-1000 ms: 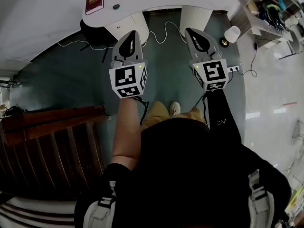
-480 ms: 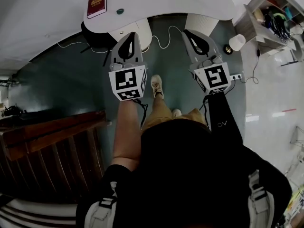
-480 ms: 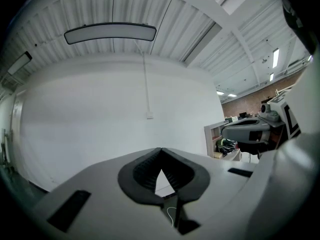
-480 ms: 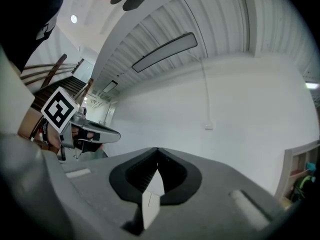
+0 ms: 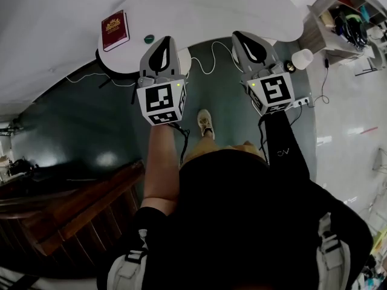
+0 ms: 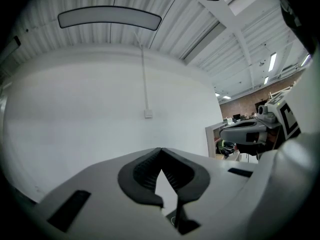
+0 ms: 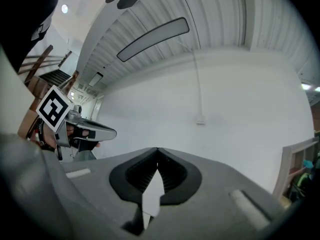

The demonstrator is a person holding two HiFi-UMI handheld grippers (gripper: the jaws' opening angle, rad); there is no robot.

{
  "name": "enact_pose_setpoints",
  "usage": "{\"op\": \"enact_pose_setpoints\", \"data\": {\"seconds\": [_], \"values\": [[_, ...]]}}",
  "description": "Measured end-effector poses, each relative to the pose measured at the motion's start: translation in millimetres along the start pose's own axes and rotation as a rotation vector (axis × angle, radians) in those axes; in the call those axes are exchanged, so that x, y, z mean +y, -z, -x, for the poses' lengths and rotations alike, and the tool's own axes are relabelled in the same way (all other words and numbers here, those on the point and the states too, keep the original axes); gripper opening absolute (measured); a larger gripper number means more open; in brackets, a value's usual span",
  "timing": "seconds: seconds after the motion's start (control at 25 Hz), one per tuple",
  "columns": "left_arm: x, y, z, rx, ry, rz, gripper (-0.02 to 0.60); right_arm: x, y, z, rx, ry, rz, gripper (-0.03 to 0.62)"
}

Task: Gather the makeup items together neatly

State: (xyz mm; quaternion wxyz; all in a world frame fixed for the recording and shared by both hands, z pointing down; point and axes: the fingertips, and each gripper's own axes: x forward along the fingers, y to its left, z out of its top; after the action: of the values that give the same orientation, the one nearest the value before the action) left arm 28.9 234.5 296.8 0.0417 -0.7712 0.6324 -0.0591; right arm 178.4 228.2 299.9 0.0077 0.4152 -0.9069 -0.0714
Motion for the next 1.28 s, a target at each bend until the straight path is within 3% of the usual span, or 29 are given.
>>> {"op": "enact_pose_setpoints", "data": {"seconds": [0.44,0.76,1.12,1.28], "values": [[77.9,-1.5,-96.4,-0.017,0.055,-0.049,0.009,-35.4,7.4,-112.4,0.031,0.094,0.013,0.005],[81.7,15.4,-143.7,-0.005,0.125,-0.031,0.009,-62.2,25.5,-142.9,0.071,0.152,-0.011,0.005],[92.2,3.4,-202.3,-0.033,0.122,-0.038,0.009,-111.3,33.0,-185.0,0.054,0.181,-0.041,0.005],[88.9,2.1,-238.2,-0.027,0.101,-0.112,0.009,-139.1,35.5,-213.3,0.046,0.160,-0.040,0.005]]}}
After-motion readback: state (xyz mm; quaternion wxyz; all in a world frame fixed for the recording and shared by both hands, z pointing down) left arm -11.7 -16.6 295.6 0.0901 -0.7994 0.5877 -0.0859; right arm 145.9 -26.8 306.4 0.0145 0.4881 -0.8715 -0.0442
